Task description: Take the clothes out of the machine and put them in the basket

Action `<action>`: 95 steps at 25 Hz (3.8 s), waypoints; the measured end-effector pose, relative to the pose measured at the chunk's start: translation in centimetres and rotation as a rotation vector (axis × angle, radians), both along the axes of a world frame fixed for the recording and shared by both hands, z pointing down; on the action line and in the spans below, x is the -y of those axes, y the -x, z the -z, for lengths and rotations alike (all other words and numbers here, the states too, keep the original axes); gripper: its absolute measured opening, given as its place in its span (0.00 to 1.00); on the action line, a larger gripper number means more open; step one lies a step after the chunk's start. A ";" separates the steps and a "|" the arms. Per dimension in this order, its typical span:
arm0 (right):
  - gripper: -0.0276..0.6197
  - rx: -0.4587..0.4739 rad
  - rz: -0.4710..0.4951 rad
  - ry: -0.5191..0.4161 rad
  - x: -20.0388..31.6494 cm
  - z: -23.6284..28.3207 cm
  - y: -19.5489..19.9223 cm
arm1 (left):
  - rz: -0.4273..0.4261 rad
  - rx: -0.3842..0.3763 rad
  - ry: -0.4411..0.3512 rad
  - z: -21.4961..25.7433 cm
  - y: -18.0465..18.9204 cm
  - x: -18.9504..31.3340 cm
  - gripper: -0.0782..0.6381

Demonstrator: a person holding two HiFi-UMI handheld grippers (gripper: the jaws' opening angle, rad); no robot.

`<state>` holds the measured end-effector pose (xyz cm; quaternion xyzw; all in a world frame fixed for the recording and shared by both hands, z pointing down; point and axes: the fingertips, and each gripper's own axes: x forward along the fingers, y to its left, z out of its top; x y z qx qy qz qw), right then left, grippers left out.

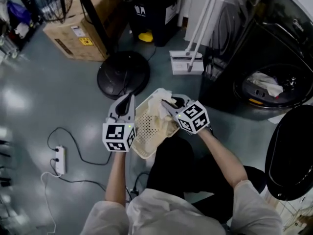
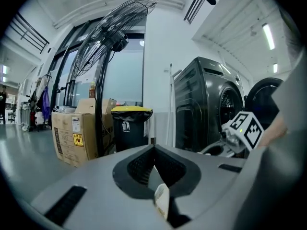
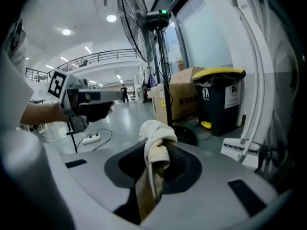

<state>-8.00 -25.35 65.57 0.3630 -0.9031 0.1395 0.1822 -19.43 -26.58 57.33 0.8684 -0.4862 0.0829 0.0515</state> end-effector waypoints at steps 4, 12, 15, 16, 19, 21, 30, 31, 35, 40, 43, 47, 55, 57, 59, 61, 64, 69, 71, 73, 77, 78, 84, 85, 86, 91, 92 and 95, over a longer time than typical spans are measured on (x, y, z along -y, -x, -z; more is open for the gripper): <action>0.18 -0.067 -0.031 0.108 0.5 -7.5 0.3 | 0.007 0.012 0.014 -0.5 0.1 -0.4 0.13; 0.19 -0.217 -0.107 0.281 0.2 -17.9 -1.1 | 0.022 0.031 0.031 -0.9 0.1 -1.4 0.13; 0.21 -0.296 -0.131 0.352 -0.5 -20.8 -2.3 | 0.027 0.035 0.031 -0.9 0.2 -1.6 0.13; 0.22 -0.312 -0.134 0.373 -0.8 -21.6 -2.5 | 0.026 0.039 0.032 -0.9 0.2 -1.7 0.13; 0.27 -0.292 -0.134 0.402 -1.3 -22.2 -2.3 | 0.022 0.047 0.037 -1.2 0.1 -1.9 0.13; 0.39 -0.275 -0.137 0.394 -1.0 -21.8 -2.3 | 0.019 0.048 0.036 -1.2 0.0 -1.8 0.13; 0.55 -0.142 -0.195 0.186 1.2 -15.0 -3.9 | -0.028 0.020 0.021 -1.0 -2.7 -1.3 0.13; 0.55 -0.136 -0.207 0.159 1.6 -14.0 -4.2 | -0.035 0.019 0.023 -1.1 -3.0 -1.4 0.13; 0.40 -0.120 -0.261 0.059 2.8 -10.1 -5.9 | -0.058 0.013 0.023 -1.1 -4.3 -1.4 0.13; 0.11 -0.087 -0.361 -0.030 3.4 -5.6 -9.1 | -0.094 0.002 0.001 -0.3 -6.1 -1.0 0.13; 0.09 -0.088 -0.374 -0.055 2.9 -3.7 -11.0 | -0.128 -0.004 0.002 -0.1 -8.0 -0.9 0.13; 0.08 -0.089 -0.442 -0.088 2.3 -1.0 -15.2 | -0.198 -0.011 0.008 -0.1 -11.6 -0.9 0.13; 0.08 -0.115 -0.682 -0.149 -2.2 2.8 -27.6 | -0.416 -0.037 0.009 -0.2 -22.5 -1.3 0.13; 0.08 -0.130 -0.744 -0.148 -4.1 3.2 -31.0 | -0.472 -0.043 0.005 0.1 -25.5 -1.8 0.13; 0.08 -0.147 -0.799 -0.142 -5.9 3.5 -34.2 | -0.516 -0.046 0.008 0.3 -28.1 -2.4 0.13; 0.08 -0.166 -0.857 -0.134 -7.6 3.8 -37.3 | -0.552 -0.049 0.010 0.4 -30.1 -2.9 0.13; 0.08 -0.188 -0.953 -0.132 -9.7 4.5 -41.8 | -0.592 -0.056 0.008 0.4 -32.5 -3.6 0.13; 0.09 -0.225 -1.062 -0.140 -11.7 5.9 -47.7 | -0.627 -0.063 0.013 0.0 -34.7 -4.9 0.13; 0.09 -0.225 -1.103 -0.147 -12.0 6.4 -49.6 | -0.631 -0.061 0.016 -0.3 -35.1 -5.2 0.13; 0.09 -0.224 -1.131 -0.146 -11.9 6.7 -51.1 | -0.634 -0.059 0.018 -0.4 -35.4 -5.4 0.13; 0.35 -0.216 -1.152 -0.140 -10.9 6.7 -53.6 | -0.626 -0.046 0.017 -0.3 -35.4 -5.0 0.13; 0.41 -0.217 -1.162 -0.139 -10.6 6.5 -54.4 | -0.623 -0.043 0.017 -0.3 -35.4 -4.9 0.13; 0.58 -0.258 -1.219 -0.103 -8.8 5.6 -59.0 | -0.604 -0.024 0.013 -0.6 -35.3 -4.2 0.13; 0.58 -0.262 -1.227 -0.101 -8.4 5.4 -59.7 | -0.603 -0.015 0.014 -0.8 -35.3 -4.1 0.13; 0.58 -0.267 -1.235 -0.098 -8.0 5.3 -60.4 | -0.601 -0.007 0.016 -1.0 -35.3 -4.0 0.13; 0.58 -0.307 -1.259 -0.083 -6.5 4.6 -63.6 | -0.582 0.015 0.021 -1.5 -35.4 -3.3 0.13; 0.58 -0.303 -1.265 -0.079 -6.2 4.5 -64.2 | -0.578 0.019 0.020 -1.6 -35.4 -3.1 0.13; 0.58 -0.285 -1.291 -0.067 -5.6 4.1 -65.5 | -0.575 0.030 0.023 -1.8 -35.5 -2.8 0.13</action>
